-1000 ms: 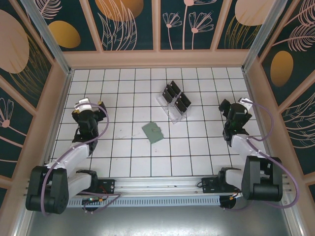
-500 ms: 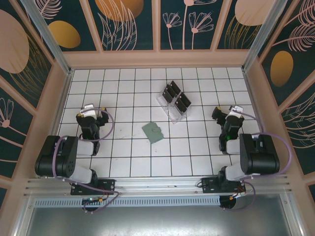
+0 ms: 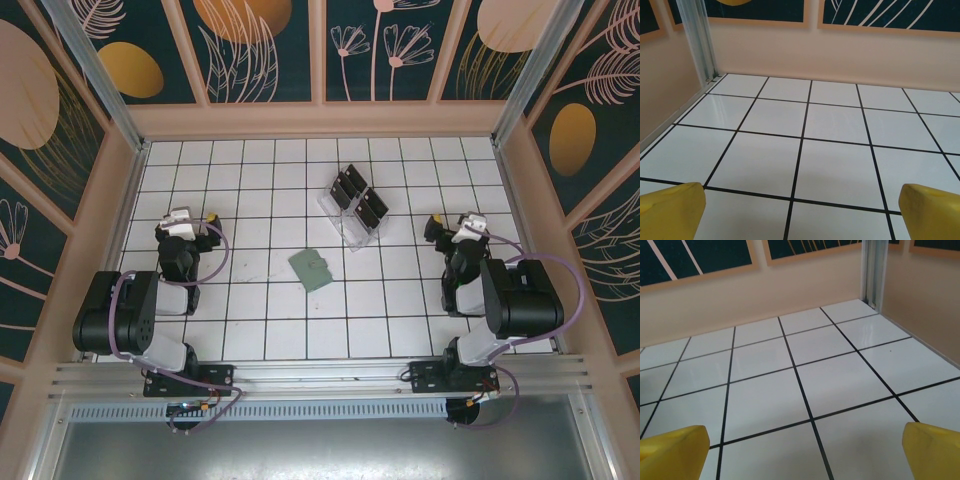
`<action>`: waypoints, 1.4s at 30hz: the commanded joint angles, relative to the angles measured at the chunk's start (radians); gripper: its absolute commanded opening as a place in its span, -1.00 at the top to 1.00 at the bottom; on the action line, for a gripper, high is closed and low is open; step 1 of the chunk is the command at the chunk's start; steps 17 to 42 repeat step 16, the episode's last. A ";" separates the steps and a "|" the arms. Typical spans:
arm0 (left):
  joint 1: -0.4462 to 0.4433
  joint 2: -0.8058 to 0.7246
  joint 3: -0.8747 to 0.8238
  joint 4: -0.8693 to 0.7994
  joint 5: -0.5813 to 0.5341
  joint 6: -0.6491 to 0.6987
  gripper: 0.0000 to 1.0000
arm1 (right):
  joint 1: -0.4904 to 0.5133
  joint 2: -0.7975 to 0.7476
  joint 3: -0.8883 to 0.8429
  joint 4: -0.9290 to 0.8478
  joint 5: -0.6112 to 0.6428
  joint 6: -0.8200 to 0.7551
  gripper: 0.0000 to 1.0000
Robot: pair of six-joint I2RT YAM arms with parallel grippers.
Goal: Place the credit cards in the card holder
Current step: Reset both arms
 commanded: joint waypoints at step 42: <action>0.009 -0.002 -0.001 0.058 0.009 0.008 -0.98 | -0.018 -0.002 0.035 -0.002 -0.123 -0.038 -0.98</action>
